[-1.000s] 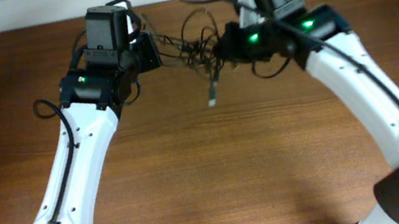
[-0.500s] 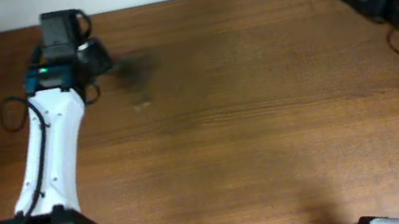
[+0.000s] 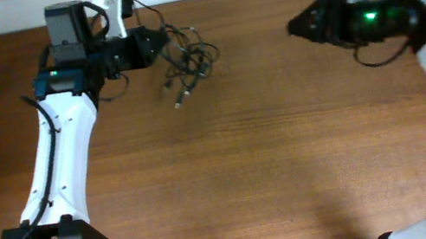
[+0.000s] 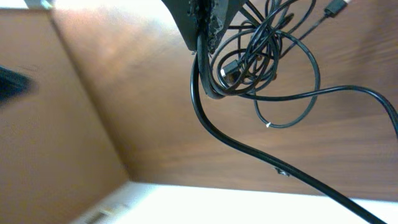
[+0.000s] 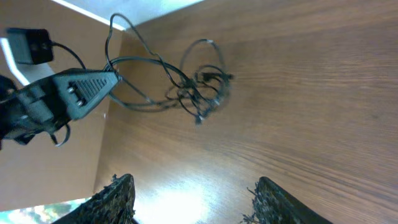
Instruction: Untangle cables
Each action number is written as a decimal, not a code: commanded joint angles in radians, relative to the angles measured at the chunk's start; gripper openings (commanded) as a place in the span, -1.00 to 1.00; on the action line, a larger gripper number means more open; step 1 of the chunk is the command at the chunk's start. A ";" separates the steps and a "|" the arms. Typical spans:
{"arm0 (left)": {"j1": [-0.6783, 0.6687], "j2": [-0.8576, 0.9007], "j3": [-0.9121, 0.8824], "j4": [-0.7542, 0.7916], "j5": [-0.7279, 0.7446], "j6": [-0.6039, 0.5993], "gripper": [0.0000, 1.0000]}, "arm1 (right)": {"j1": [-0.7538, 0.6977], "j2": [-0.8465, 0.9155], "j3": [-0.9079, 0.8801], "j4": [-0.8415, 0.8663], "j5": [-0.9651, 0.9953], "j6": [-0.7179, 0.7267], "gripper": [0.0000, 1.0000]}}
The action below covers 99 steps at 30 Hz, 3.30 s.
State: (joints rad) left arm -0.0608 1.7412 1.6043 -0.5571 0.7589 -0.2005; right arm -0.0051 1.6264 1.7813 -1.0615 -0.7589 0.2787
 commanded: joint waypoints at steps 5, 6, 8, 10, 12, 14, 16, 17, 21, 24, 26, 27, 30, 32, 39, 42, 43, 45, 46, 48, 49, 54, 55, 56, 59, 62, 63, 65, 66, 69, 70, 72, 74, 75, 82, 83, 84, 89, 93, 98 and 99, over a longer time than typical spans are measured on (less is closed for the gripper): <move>-0.055 -0.015 0.003 0.011 0.211 0.011 -1.00 | 0.181 0.135 0.003 0.113 0.143 0.071 0.28; -0.056 -0.015 0.003 0.023 0.233 0.006 -1.00 | 0.201 0.148 0.003 0.124 0.143 0.071 0.28; -0.060 -0.015 0.003 0.031 0.233 -0.043 -0.95 | 0.239 0.164 0.003 0.140 0.148 0.071 0.28; -0.063 -0.015 0.003 0.034 0.232 -0.067 -0.92 | 0.269 0.174 0.003 0.142 0.192 0.094 0.28; -0.068 -0.015 0.003 0.042 0.232 -0.101 -0.90 | 0.299 0.186 0.003 0.143 0.228 0.105 0.28; -0.070 -0.015 0.003 0.054 0.232 -0.150 -0.90 | 0.330 0.211 0.003 0.145 0.278 0.154 0.27; -0.071 -0.015 0.003 0.064 0.232 -0.193 -0.89 | 0.344 0.228 0.003 0.162 0.278 0.173 0.26; -0.071 -0.015 0.003 0.068 0.232 -0.210 -0.88 | 0.348 0.233 0.003 0.173 0.278 0.175 0.26; -0.071 -0.015 0.003 0.071 0.142 -0.251 -1.00 | 0.376 0.233 0.003 0.206 0.278 0.175 0.26; -0.071 -0.015 0.003 0.071 -0.094 -0.534 -1.00 | 0.399 0.233 0.003 0.219 0.279 0.171 0.26; -0.071 -0.015 0.003 0.070 -0.203 -0.737 -0.96 | 0.417 0.233 0.003 0.237 0.278 0.162 0.26; -0.071 -0.015 0.003 0.070 -0.227 -0.822 -0.86 | 0.426 0.233 0.003 0.247 0.276 0.143 0.26; -0.076 -0.015 0.003 0.070 -0.232 -1.008 -0.83 | 0.467 0.233 0.003 0.287 0.278 0.068 0.26; -0.098 -0.015 0.003 0.070 -0.219 -1.093 -0.84 | 0.498 0.233 0.003 0.327 0.303 0.023 0.26; -0.157 -0.015 0.003 0.071 -0.166 -1.228 -0.87 | 0.535 0.236 0.002 0.370 0.522 0.025 -0.10; -0.157 -0.015 0.003 0.072 -0.132 -1.228 -0.85 | 0.535 0.238 0.002 0.391 0.599 0.074 -0.33; -0.157 -0.015 0.003 0.075 -0.122 -1.228 -0.80 | 0.535 0.238 0.002 0.399 0.599 0.074 -0.51; -0.154 -0.015 0.003 0.074 -0.132 -1.226 -0.58 | 0.535 0.238 0.002 0.408 0.600 0.074 -0.92; -0.151 -0.015 0.003 0.074 -0.162 -1.184 -0.56 | 0.534 0.238 0.002 0.409 0.599 0.074 -0.92; -0.149 -0.015 0.003 0.074 -0.240 -1.045 -0.51 | 0.526 0.237 0.002 0.404 0.597 0.103 -0.92; -0.150 -0.015 0.003 0.071 -0.279 -0.939 -0.40 | 0.515 0.237 0.002 0.399 0.584 0.127 -0.92; -0.154 -0.015 0.003 0.032 -0.295 -0.322 0.11 | 0.449 0.237 0.002 0.348 0.470 0.191 -0.92; -0.155 -0.011 0.003 0.000 -0.292 -0.242 0.06 | 0.440 0.237 0.002 0.342 0.444 0.191 -0.92; -0.155 -0.005 0.003 -0.024 -0.292 -0.221 0.04 | 0.432 0.237 0.002 0.339 0.423 0.191 -0.92; -0.158 0.060 0.003 -0.088 -0.274 -0.100 -0.16 | 0.429 0.237 0.002 0.339 0.413 0.191 -0.92; -0.183 0.142 0.003 -0.126 -0.232 0.013 -0.53 | 0.429 0.237 0.002 0.332 0.411 0.191 -0.92; -0.193 0.163 0.003 -0.132 -0.203 0.051 -0.56 | 0.429 0.237 0.002 0.329 0.411 0.190 -0.92; -0.217 0.204 0.003 -0.144 -0.173 0.124 -0.51 | 0.429 0.237 0.002 0.321 0.411 0.190 -0.92; -0.229 0.224 0.003 -0.145 -0.182 0.142 -0.44 | 0.429 0.237 0.002 0.319 0.411 0.190 -0.92; -0.246 0.267 0.003 -0.143 -0.182 0.164 -0.28 | 0.429 0.237 0.002 0.317 0.411 0.190 -0.92; -0.253 0.282 0.003 -0.143 -0.182 0.177 -0.26 | 0.429 0.237 0.002 0.317 0.411 0.190 -0.92; -0.272 0.320 0.003 -0.143 -0.170 0.180 -0.24 | 0.429 0.237 0.002 0.316 0.411 0.190 -0.92; -0.291 0.339 0.003 -0.137 -0.104 0.180 -0.25 | 0.429 0.237 0.002 0.315 0.411 0.190 -0.92; -0.298 0.344 0.003 -0.128 -0.063 0.188 -0.21 | 0.429 0.237 0.002 0.312 0.412 0.190 -0.92; -0.312 0.399 0.003 0.008 0.247 0.193 -0.43 | 0.429 0.237 0.002 0.303 0.415 0.190 -0.92; -0.312 0.400 0.003 0.026 0.262 0.193 -0.42 | 0.429 0.237 0.002 0.298 0.415 0.190 -0.92; -0.312 0.400 0.003 0.050 0.277 0.183 -0.41 | 0.429 0.237 0.002 0.294 0.418 0.190 -0.92; -0.315 0.402 0.003 0.121 0.271 0.137 -0.25 | 0.429 0.237 0.002 0.291 0.426 0.190 -0.92; -0.353 0.404 0.003 0.285 0.266 0.002 -0.50 | 0.429 0.237 0.002 0.291 0.426 0.190 -0.92; -0.404 0.404 0.003 0.348 0.261 0.004 -1.00 | 0.429 0.237 0.002 0.290 0.426 0.190 -0.92; -0.402 0.404 0.003 0.347 0.238 0.003 -1.00 | 0.429 0.237 0.002 0.289 0.426 0.190 -0.92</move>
State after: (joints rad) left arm -0.4259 2.1521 1.5909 -0.2264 0.9840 -0.1844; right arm 0.4023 1.8599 1.7824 -0.7704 -0.2844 0.4671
